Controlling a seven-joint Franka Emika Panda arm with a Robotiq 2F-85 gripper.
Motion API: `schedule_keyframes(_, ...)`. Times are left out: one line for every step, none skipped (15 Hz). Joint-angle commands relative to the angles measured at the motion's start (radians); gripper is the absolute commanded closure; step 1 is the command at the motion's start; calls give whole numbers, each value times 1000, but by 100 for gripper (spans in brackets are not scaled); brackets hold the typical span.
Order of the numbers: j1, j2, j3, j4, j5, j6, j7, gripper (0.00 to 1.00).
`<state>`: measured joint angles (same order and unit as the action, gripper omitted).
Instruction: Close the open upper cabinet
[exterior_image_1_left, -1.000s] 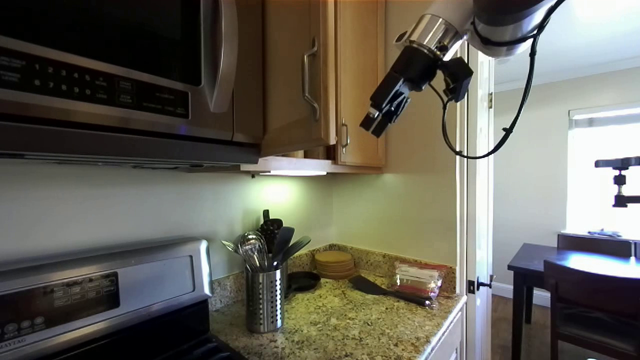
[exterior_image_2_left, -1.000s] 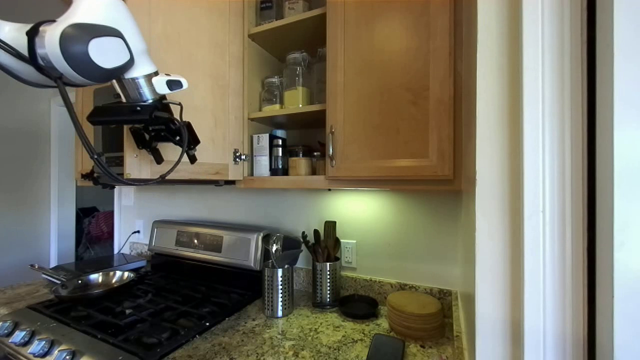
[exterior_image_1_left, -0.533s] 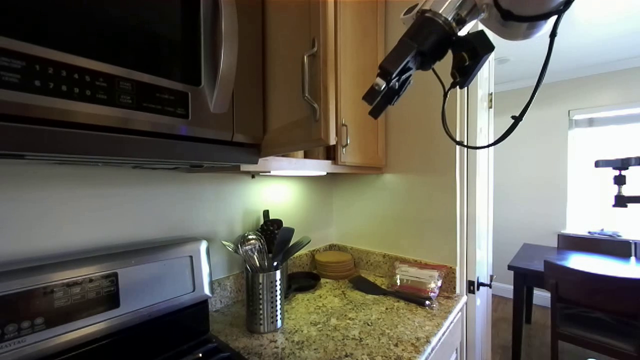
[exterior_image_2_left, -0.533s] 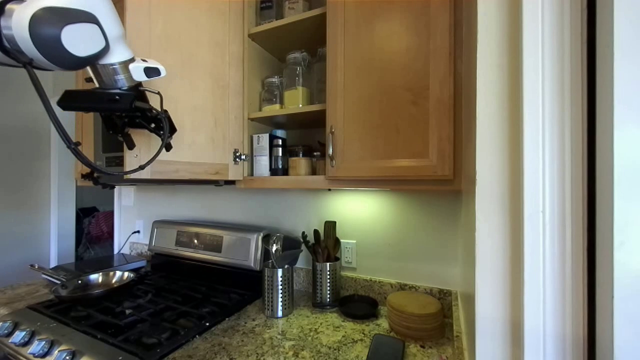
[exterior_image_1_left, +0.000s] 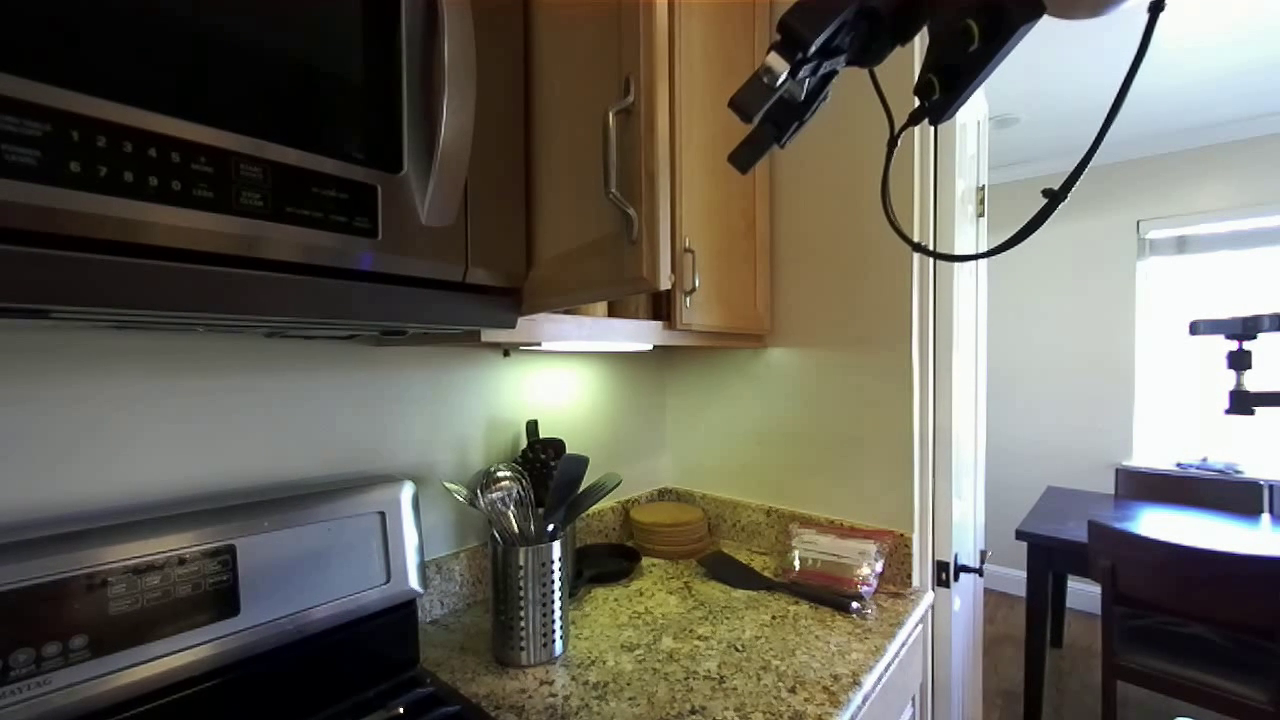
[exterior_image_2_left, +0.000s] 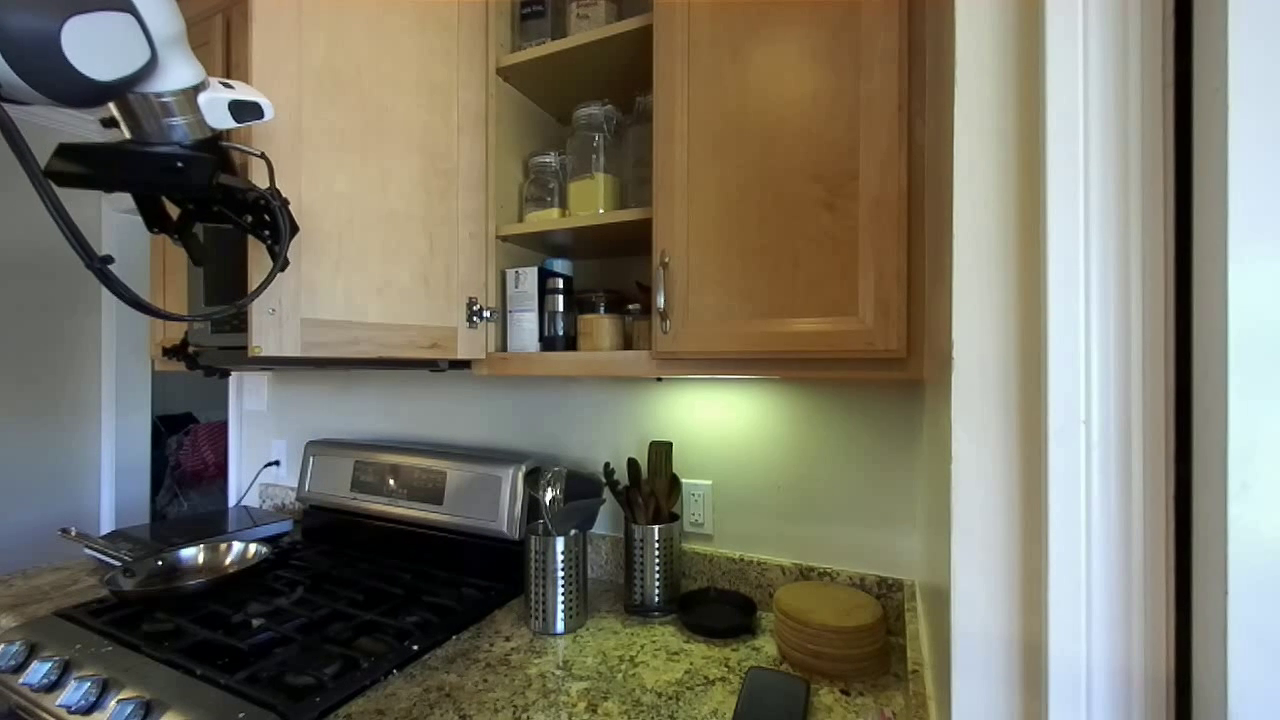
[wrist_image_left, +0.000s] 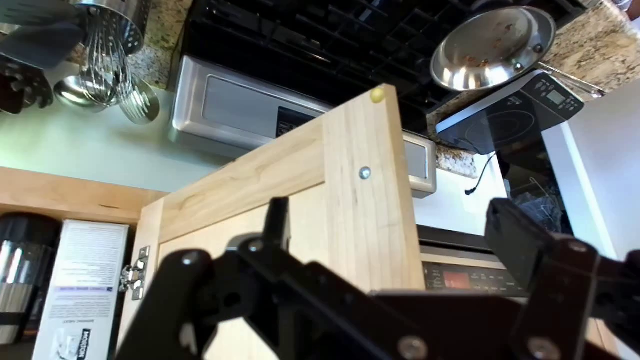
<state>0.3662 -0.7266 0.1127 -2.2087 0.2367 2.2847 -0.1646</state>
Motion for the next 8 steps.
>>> schedule_keyframes(2, 14, 28, 14, 8, 49, -6, 0)
schedule_keyframes(2, 23, 36, 17, 8, 65, -2, 0)
schedule_keyframes(-2, 30, 46, 19, 3, 78, 5, 0)
schedule_keyframes(-7, 38, 58, 21, -2, 94, 14, 0)
schedule_keyframes(-4, 45, 62, 23, -1, 106, 14, 0)
schedule_keyframes(-13, 55, 76, 25, -11, 124, 26, 0)
schedule_keyframes(-14, 63, 82, 27, -14, 136, 31, 0)
schedule_keyframes(-16, 75, 91, 29, -18, 151, 37, 0)
